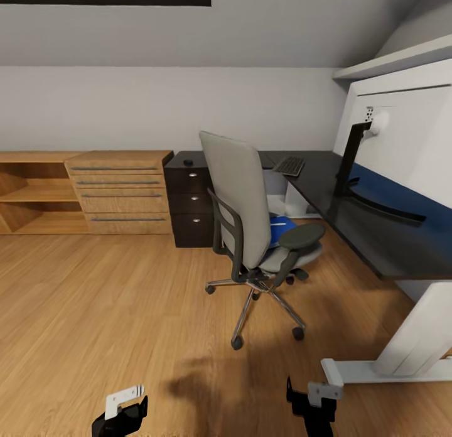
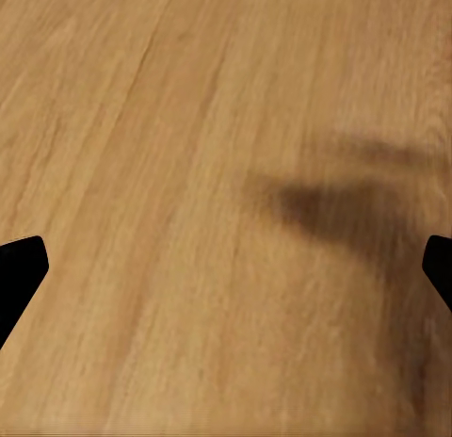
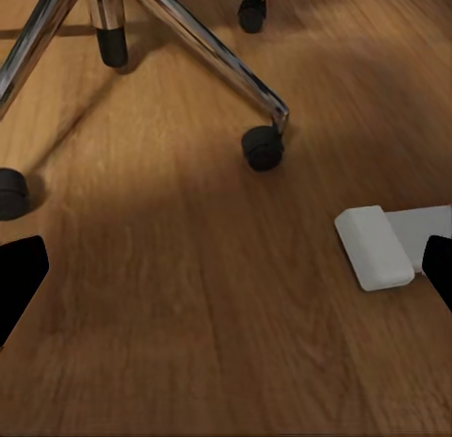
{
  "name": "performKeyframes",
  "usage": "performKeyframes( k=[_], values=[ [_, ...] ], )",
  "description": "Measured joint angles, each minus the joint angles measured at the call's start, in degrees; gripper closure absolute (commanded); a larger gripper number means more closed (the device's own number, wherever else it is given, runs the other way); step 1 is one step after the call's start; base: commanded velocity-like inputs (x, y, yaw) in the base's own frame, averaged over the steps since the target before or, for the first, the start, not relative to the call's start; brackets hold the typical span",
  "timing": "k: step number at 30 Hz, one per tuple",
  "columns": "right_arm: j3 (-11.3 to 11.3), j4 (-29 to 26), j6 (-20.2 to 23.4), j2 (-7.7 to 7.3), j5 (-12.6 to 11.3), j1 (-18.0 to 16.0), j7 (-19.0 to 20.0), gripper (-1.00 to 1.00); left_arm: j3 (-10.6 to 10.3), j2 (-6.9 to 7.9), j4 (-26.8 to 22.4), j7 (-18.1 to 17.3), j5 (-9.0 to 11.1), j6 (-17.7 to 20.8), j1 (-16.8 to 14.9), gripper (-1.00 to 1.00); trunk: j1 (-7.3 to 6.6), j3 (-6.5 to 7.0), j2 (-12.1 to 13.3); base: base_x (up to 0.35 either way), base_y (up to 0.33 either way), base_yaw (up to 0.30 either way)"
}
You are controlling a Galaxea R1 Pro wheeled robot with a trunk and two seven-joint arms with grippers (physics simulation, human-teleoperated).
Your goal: In the bedroom, organize the workspace by keeping the computer under the desk, ensuring the monitor is on the desk, placing the keyboard on the desk next to the monitor, placing the mouse on the desk next to the keyboard, moving the folder from the swivel chair onto the desk next to the mouse, stacking the notebook on top of the folder with the pen on top of the notebook, and positioning the swivel chair next to the desk.
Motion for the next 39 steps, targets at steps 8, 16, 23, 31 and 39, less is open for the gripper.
performKeyframes(
  k=[8,16,23,31,39],
  values=[
    [-0.02,0.07,0.00,-0.01,0.00,0.00,0.03,-1.00,-0.02,-0.01,-0.05,0.00,0.00,0.00,0.00,-1.00,0.21,-1.77,-0.11,0.000,0.000,0.000],
    [0.00,0.10,0.00,-0.01,0.00,0.00,0.09,-1.00,-0.02,-0.01,-0.05,0.00,0.00,0.00,0.00,-1.00,0.41,-3.55,-0.22,0.000,0.000,0.000],
    [0.04,0.10,0.00,-0.01,0.00,0.00,0.17,-1.00,0.00,-0.01,-0.06,0.00,0.00,0.00,0.00,-1.00,0.59,-5.10,-0.31,0.000,0.000,0.000],
    [0.03,0.03,0.00,-0.07,0.07,-0.01,0.18,-1.00,-0.02,-0.01,-0.08,0.00,0.00,0.00,0.00,-1.00,0.80,-6.87,-0.42,0.000,0.000,0.000],
    [-0.02,0.00,-1.95,-0.11,0.09,-0.01,-0.12,-1.00,-0.15,-0.01,-0.36,-0.29,0.00,-0.09,0.00,-1.00,0.85,-7.32,-0.45,0.000,0.000,0.000]
  ],
)
